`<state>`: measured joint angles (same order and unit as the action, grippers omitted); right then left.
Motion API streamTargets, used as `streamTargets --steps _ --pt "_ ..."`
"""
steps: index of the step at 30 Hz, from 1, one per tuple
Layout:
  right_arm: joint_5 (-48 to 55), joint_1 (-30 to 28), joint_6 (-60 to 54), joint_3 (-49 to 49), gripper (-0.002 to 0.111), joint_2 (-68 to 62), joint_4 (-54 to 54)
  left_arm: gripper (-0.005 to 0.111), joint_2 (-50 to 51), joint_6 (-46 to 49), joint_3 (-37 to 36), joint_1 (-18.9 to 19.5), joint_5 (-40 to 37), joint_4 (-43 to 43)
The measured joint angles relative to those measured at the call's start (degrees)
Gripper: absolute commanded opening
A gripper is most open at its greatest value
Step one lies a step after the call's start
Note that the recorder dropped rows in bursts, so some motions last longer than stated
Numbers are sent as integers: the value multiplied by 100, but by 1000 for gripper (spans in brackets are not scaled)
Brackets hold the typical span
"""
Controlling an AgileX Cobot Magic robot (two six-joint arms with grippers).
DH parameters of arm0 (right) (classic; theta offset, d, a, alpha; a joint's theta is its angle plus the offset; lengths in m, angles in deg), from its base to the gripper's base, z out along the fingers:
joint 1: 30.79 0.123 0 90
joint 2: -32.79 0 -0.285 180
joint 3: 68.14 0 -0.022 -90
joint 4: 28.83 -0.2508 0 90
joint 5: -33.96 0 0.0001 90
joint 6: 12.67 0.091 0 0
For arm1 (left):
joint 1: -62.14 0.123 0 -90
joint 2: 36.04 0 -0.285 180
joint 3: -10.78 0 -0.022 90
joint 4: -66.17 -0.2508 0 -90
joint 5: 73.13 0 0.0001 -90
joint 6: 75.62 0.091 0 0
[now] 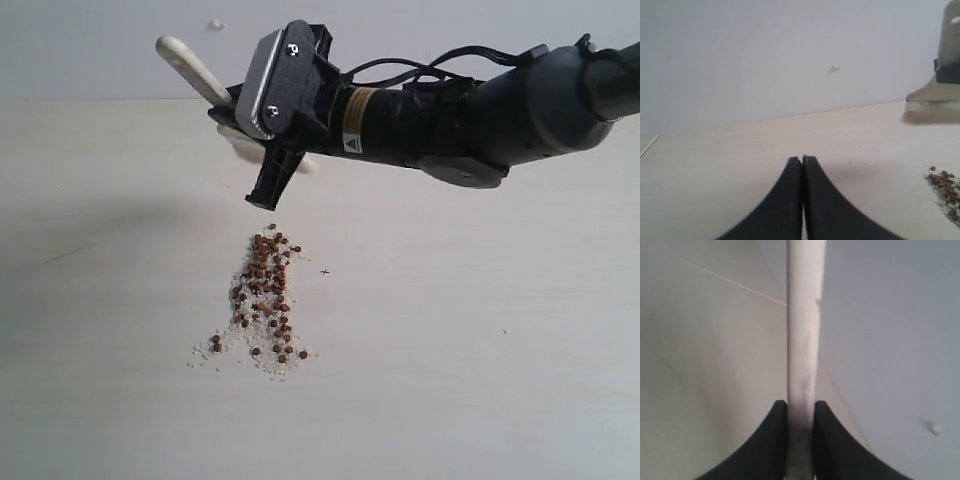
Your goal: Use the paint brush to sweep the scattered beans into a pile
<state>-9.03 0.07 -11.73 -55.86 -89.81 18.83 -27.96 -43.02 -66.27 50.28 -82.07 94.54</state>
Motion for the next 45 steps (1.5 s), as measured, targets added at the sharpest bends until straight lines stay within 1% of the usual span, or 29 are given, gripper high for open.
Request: streamTargets --steps 3,9,14,17,22,26,32,38,41,45 --pt "-400 -246 553 -153 0 -279 815 0 0 0 0 0 0 0" --pt "-689 -577 980 -527 0 -879 1518 0 0 0 0 0 0 0" --pt "-801 -627 1468 -882 0 -1235 2010 0 0 0 0 0 0 0" --pt "-950 -633 1959 -1081 0 -1409 2373 0 0 0 0 0 0 0" --pt "-1103 -633 2776 -1169 0 -1455 2933 0 0 0 0 0 0 0" --pt "-1466 -646 3441 -1181 0 -1455 3305 0 0 0 0 0 0 0" --pt "-1751 -646 4189 -1181 0 -1455 3564 0 0 0 0 0 0 0" --pt "-2038 -655 4507 -1181 0 -1455 3852 0 0 0 0 0 0 0" --pt "-1949 -655 4531 -1181 0 -1368 3865 0 0 0 0 0 0 0" --pt "-1542 -655 4530 -1181 0 -1069 3714 0 0 0 0 0 0 0"
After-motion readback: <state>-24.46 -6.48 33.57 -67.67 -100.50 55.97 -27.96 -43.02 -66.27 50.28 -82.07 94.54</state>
